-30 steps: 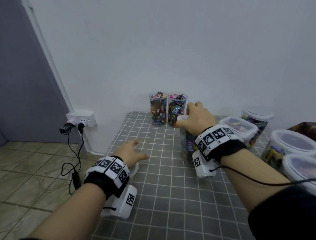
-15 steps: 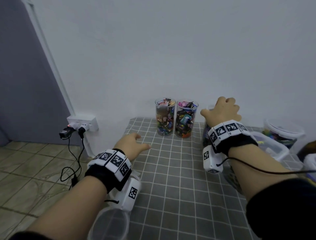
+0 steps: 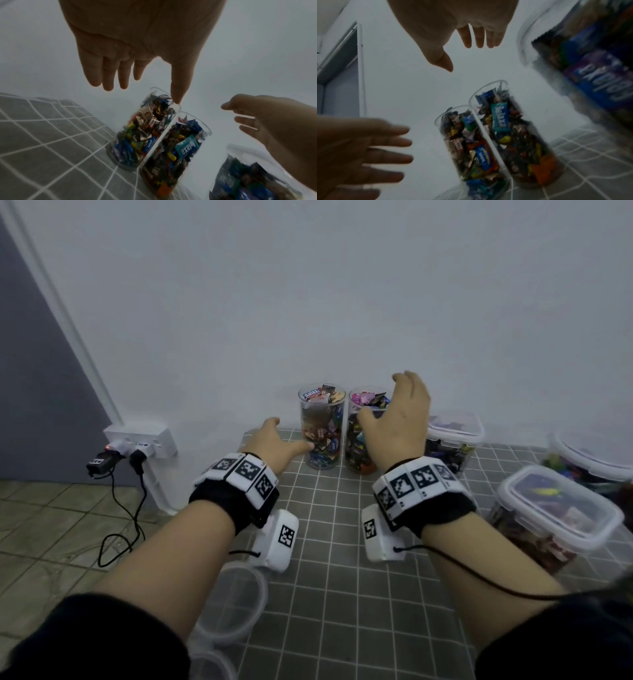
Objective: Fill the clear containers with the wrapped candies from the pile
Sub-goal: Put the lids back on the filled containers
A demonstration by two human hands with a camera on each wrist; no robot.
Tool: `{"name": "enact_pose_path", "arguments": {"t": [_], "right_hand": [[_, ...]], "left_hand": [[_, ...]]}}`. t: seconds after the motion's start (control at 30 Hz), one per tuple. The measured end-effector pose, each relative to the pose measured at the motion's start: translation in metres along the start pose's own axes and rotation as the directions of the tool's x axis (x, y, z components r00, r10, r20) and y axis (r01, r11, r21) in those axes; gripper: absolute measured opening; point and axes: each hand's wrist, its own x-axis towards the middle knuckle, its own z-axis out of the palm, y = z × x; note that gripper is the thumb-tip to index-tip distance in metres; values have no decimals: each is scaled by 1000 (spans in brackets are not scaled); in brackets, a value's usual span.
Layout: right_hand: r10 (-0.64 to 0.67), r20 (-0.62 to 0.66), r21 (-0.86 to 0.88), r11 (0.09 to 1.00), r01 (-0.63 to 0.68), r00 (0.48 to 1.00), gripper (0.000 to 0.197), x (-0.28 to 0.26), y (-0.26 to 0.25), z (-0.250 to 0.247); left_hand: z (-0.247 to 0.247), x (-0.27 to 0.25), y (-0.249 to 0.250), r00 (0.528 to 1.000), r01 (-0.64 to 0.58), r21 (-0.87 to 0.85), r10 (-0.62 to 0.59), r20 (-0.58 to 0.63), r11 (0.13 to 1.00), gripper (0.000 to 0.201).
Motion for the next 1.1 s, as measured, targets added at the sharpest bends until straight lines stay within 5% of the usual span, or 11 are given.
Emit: {"name": "enact_pose_path", "arguments": {"t": [0.37,0.53,0.77,1.1], "right_hand": [[346,103,259,896,-361,933,93,15,16,52],[423,173,326,828,-457,889,99,21,32,65],[390,145,292,861,-416,909,78,17,38,59],[347,163,333,862,-383,924,69,-31,20,16]], "left_hand": [[31,60,21,995,-49,-272,25,-93,961,103],[46,70,23,991,-88,-339,48,-125,937,87],[43,62,23,978,-95,-233,48,-202,968,75],[28,-1,15,980,-115,-302,58,-192,946,73]]}}
